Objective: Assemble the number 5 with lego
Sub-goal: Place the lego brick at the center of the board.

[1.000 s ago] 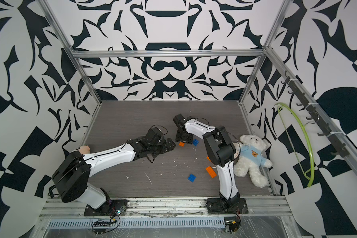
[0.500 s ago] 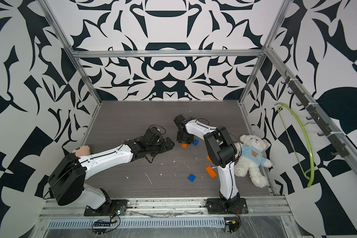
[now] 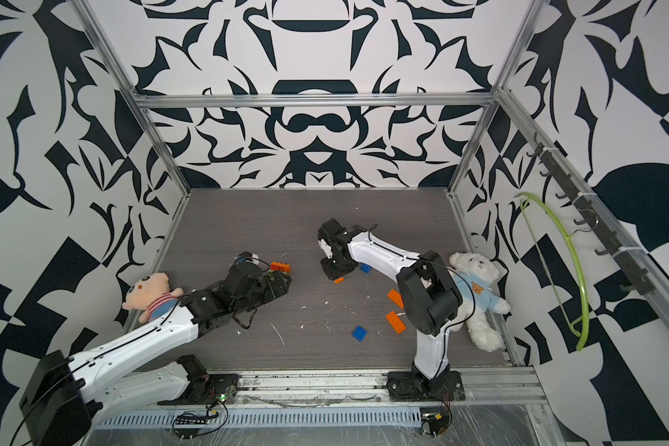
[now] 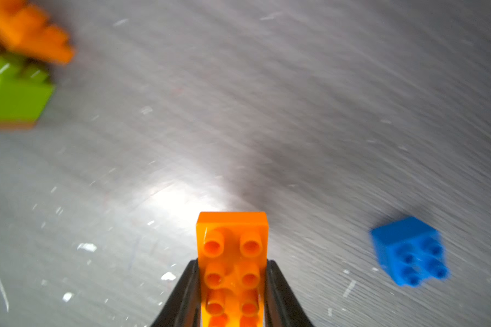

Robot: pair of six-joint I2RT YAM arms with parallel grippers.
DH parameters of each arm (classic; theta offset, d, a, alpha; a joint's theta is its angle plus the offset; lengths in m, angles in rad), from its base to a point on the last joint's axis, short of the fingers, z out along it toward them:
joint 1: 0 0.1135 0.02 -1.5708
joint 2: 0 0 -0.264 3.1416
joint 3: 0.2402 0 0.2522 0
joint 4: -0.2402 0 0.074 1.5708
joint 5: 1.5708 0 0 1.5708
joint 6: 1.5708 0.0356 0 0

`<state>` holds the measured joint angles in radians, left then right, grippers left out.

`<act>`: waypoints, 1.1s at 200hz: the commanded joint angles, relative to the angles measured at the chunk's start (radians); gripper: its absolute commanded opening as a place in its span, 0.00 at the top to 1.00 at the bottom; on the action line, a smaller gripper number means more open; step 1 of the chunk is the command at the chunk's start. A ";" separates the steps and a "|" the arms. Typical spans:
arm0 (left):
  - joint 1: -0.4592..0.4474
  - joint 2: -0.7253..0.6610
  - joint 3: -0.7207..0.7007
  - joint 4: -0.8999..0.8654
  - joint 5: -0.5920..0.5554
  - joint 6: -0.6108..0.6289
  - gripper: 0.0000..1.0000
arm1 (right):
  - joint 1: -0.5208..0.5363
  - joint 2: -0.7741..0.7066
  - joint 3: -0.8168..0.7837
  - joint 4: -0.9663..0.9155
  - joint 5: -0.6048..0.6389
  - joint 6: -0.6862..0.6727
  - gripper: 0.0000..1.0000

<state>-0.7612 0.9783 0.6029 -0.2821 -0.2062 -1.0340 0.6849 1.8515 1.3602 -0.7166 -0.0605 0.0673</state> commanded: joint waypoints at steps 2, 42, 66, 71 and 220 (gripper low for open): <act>0.048 -0.094 -0.056 -0.042 -0.006 -0.010 0.01 | 0.082 -0.036 -0.036 0.011 -0.006 -0.213 0.68; 0.202 -0.167 -0.106 -0.075 0.132 -0.015 0.01 | 0.202 -0.045 -0.071 0.038 -0.056 -0.465 0.66; 0.237 -0.173 -0.118 -0.071 0.163 -0.025 0.01 | 0.235 0.009 -0.025 -0.013 -0.070 -0.580 0.67; 0.237 -0.172 -0.117 -0.071 0.163 -0.025 0.01 | 0.239 0.024 -0.011 -0.026 -0.070 -0.593 0.67; 0.237 -0.158 -0.115 -0.048 0.189 -0.020 0.01 | 0.242 0.225 0.152 -0.142 -0.034 -0.762 0.64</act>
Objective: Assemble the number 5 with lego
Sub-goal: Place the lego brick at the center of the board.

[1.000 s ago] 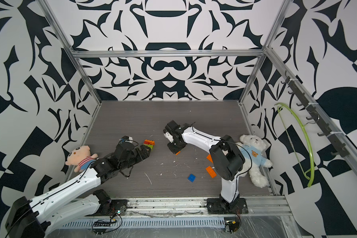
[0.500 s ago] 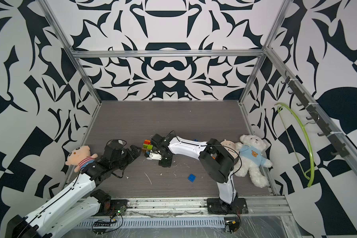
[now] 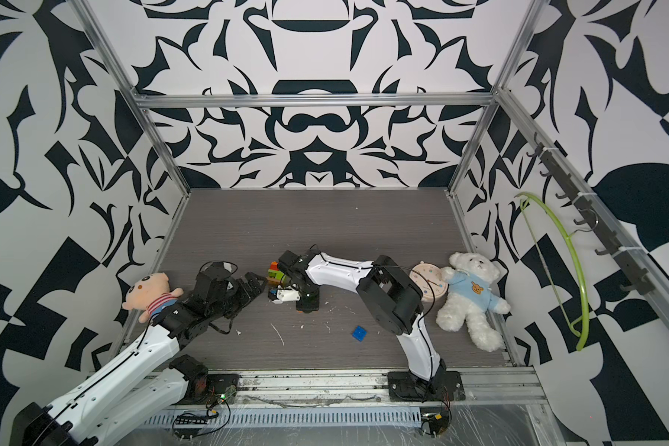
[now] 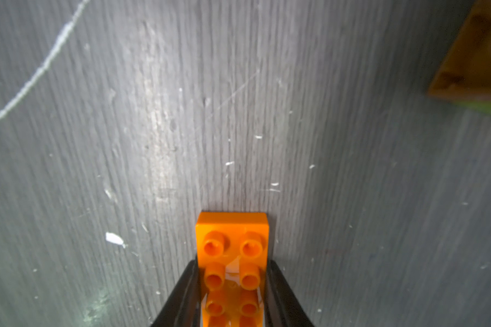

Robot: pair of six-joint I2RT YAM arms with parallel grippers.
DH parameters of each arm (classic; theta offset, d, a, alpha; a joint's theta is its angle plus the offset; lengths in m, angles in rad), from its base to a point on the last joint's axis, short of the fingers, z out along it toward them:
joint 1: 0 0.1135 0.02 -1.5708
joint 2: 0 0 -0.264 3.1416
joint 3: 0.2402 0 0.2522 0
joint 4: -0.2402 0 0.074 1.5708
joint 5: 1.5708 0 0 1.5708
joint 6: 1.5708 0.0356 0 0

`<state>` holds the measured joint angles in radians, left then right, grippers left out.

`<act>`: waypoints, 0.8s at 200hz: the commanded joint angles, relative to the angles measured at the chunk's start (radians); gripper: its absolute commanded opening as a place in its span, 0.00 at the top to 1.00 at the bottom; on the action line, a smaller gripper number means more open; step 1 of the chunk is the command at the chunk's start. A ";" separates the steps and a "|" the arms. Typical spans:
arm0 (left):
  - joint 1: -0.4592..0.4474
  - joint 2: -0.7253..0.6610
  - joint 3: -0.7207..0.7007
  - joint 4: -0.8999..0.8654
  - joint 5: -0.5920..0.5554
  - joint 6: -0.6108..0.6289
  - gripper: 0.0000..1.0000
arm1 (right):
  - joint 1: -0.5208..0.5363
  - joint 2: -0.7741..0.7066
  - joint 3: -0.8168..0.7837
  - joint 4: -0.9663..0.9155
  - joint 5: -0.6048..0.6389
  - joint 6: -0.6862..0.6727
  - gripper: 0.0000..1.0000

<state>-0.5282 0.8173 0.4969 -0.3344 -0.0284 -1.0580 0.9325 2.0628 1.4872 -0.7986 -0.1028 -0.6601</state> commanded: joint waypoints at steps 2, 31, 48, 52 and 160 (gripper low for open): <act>0.004 0.004 -0.009 0.004 0.011 0.004 0.01 | -0.006 0.015 0.028 -0.060 0.007 -0.035 0.64; 0.004 0.022 -0.008 0.024 0.019 0.005 0.01 | -0.018 0.026 0.054 -0.099 -0.034 -0.022 0.58; 0.004 0.038 -0.002 0.028 0.026 0.009 0.01 | -0.020 0.025 0.056 -0.098 -0.032 0.004 0.54; 0.004 0.042 -0.001 0.029 0.028 0.010 0.01 | -0.022 0.024 0.056 -0.094 -0.037 0.017 0.52; 0.004 0.068 0.029 0.057 0.077 0.036 0.01 | -0.046 -0.225 -0.063 0.107 0.079 0.394 0.41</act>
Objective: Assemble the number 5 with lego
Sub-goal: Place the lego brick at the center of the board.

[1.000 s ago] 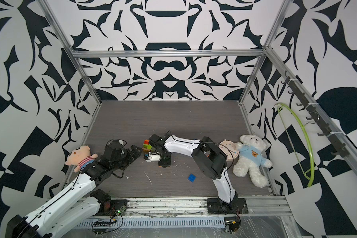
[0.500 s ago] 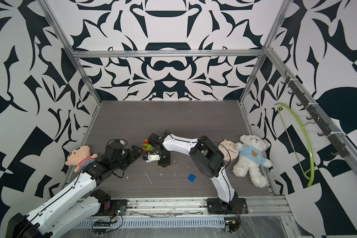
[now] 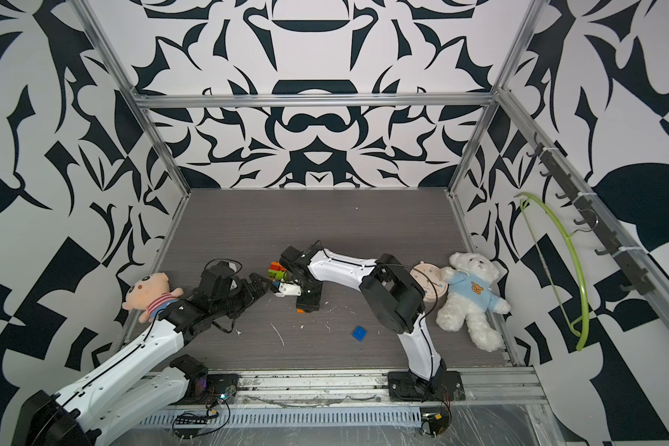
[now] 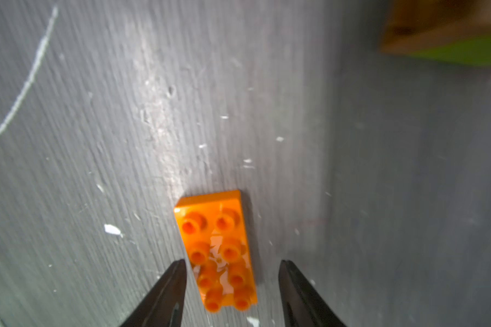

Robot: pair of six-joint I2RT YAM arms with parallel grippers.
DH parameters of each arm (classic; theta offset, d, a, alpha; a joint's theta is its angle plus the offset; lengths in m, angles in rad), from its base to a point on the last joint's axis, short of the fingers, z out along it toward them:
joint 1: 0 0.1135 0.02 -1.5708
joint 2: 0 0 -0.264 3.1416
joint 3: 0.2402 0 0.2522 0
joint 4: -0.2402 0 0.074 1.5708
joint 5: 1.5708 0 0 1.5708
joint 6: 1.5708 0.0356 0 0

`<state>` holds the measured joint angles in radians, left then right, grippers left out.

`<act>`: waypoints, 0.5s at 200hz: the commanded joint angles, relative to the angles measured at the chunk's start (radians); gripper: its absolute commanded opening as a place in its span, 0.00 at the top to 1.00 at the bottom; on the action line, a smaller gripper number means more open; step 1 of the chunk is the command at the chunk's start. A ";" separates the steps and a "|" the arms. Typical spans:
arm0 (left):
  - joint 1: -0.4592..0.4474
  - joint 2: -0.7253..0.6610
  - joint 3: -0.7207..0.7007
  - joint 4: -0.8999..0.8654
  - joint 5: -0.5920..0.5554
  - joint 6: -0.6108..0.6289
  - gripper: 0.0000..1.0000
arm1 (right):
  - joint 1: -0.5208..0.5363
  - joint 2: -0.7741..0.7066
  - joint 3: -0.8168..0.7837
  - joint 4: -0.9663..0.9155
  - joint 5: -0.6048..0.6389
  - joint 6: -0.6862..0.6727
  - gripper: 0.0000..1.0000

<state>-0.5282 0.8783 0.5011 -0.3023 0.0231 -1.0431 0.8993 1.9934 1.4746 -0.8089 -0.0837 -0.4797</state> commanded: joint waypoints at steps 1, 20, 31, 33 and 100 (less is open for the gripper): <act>0.004 0.008 0.025 0.026 0.026 0.021 0.01 | -0.013 -0.159 -0.055 0.123 0.062 0.222 0.41; 0.003 0.028 0.025 0.047 0.043 0.020 0.01 | -0.037 -0.245 -0.129 0.181 0.081 0.418 0.41; 0.001 0.043 0.025 0.059 0.060 0.019 0.01 | -0.055 -0.278 -0.153 0.162 0.076 0.516 0.41; 0.000 0.045 0.025 0.061 0.063 0.018 0.01 | -0.059 -0.284 -0.160 0.158 0.076 0.532 0.41; -0.156 0.139 0.050 0.104 0.021 -0.016 0.01 | -0.088 -0.550 -0.496 0.126 0.155 0.928 0.42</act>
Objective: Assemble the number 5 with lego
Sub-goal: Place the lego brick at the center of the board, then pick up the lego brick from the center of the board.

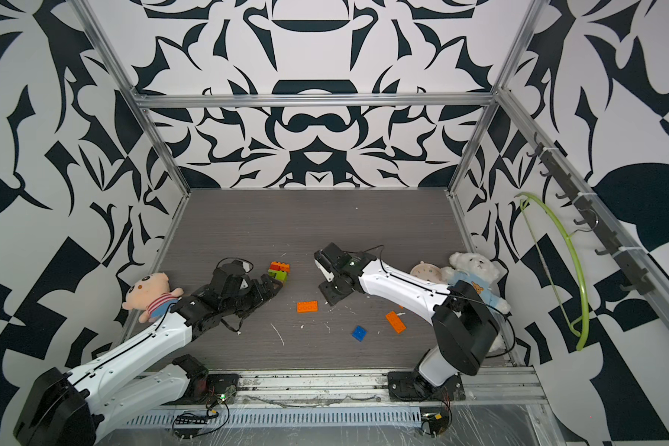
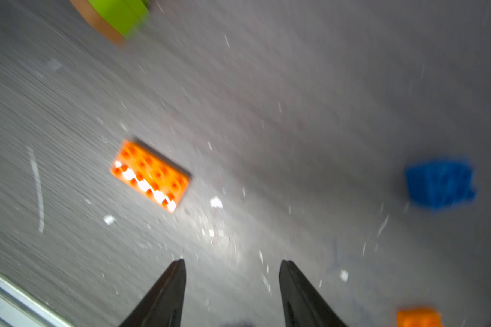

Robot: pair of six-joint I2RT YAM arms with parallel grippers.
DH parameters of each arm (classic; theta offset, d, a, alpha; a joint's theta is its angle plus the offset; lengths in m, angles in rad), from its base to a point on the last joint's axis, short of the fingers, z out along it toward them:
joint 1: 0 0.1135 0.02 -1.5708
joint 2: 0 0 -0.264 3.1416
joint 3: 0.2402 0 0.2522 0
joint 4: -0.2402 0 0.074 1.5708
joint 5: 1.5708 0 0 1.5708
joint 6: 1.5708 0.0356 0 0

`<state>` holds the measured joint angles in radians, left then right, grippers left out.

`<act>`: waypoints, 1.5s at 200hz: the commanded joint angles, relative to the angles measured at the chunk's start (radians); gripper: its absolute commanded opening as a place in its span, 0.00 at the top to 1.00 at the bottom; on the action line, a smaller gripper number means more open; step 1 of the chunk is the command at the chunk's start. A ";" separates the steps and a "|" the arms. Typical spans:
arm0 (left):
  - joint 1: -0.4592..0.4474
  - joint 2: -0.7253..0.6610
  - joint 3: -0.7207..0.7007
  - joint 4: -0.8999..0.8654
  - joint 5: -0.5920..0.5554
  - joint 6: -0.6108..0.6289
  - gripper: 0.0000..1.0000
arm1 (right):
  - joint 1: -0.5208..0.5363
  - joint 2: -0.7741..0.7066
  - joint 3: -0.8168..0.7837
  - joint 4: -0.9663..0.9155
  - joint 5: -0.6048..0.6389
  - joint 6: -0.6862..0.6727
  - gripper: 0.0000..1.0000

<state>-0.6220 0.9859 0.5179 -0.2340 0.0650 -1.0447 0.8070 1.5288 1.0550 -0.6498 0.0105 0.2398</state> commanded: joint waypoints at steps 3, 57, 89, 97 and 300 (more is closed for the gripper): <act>-0.075 0.038 0.035 0.038 -0.027 -0.020 0.01 | 0.002 -0.096 -0.090 -0.035 0.062 0.223 0.42; -0.307 0.205 0.127 0.059 -0.116 -0.078 0.01 | -0.009 -0.258 -0.306 0.012 0.040 0.378 0.32; -0.400 0.281 0.168 0.082 -0.128 -0.110 0.01 | -0.015 -0.290 -0.361 0.020 0.022 0.400 0.30; -0.415 0.318 0.175 0.087 -0.126 -0.113 0.01 | -0.015 -0.289 -0.368 0.021 0.011 0.399 0.29; -0.452 0.355 0.202 0.053 -0.162 -0.107 0.01 | 0.184 -0.139 -0.293 -0.074 0.025 0.362 0.51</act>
<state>-1.0718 1.3468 0.7006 -0.1547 -0.0772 -1.1610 0.9562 1.3762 0.7128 -0.6571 -0.0460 0.5789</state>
